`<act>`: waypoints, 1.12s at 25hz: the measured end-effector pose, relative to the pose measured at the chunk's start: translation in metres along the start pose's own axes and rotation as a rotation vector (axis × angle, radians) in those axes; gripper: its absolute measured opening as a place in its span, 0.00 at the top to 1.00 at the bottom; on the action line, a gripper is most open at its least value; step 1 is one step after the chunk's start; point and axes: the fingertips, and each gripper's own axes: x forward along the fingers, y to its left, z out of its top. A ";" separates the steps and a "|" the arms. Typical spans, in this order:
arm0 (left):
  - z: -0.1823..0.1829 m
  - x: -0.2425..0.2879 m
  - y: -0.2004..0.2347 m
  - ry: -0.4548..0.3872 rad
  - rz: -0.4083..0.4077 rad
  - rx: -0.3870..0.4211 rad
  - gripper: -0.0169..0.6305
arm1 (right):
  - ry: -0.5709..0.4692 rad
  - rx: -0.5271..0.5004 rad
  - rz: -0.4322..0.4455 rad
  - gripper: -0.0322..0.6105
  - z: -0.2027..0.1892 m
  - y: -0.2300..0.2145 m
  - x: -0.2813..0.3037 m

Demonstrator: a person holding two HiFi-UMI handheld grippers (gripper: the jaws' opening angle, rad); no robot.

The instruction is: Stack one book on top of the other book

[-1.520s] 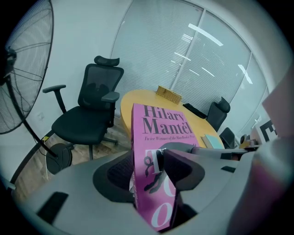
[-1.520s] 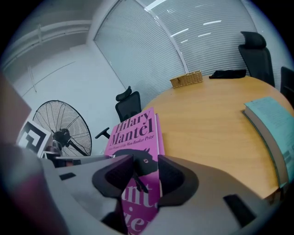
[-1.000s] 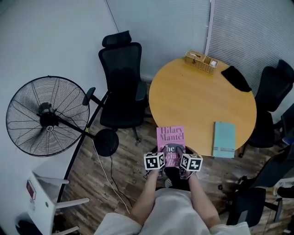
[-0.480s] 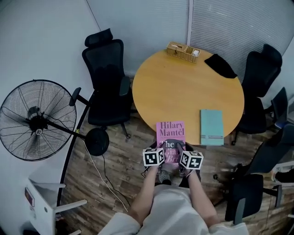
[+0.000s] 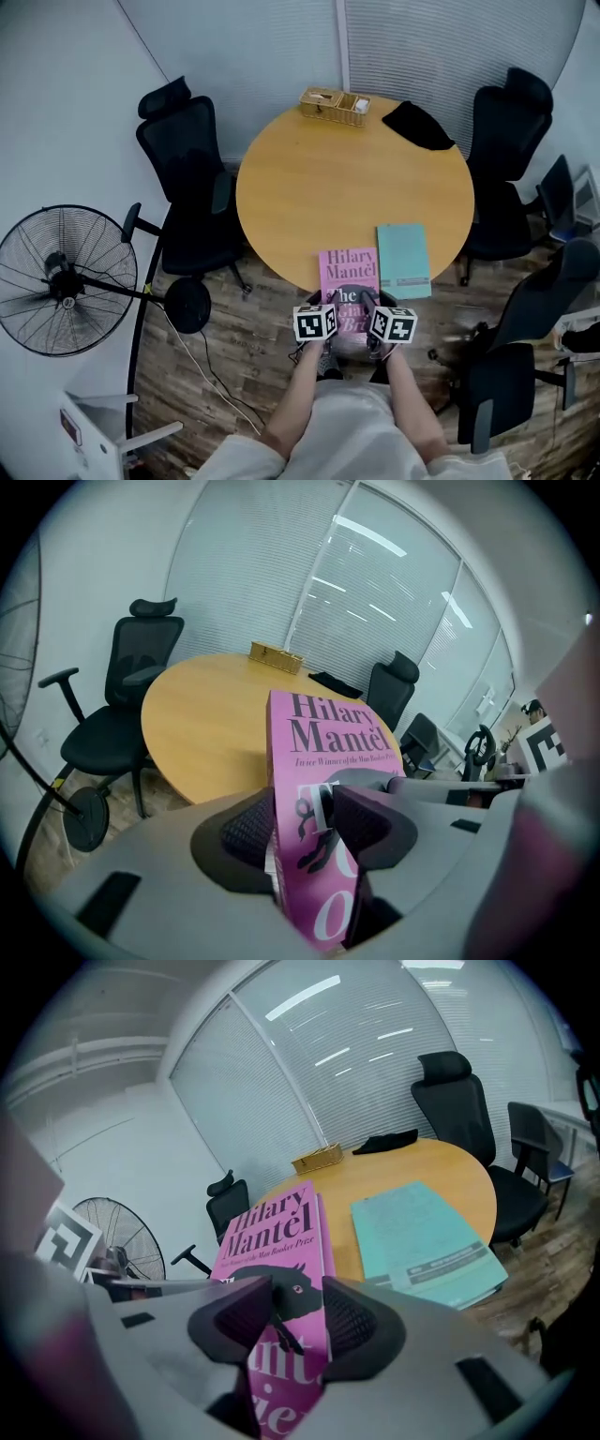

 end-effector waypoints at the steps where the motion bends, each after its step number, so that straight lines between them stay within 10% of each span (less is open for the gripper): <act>1: 0.001 0.005 -0.006 0.008 -0.005 0.010 0.64 | 0.002 0.012 0.000 0.68 0.002 -0.007 -0.001; 28: 0.031 0.124 -0.119 0.111 -0.005 0.063 0.66 | 0.069 0.072 -0.013 0.68 0.064 -0.163 0.006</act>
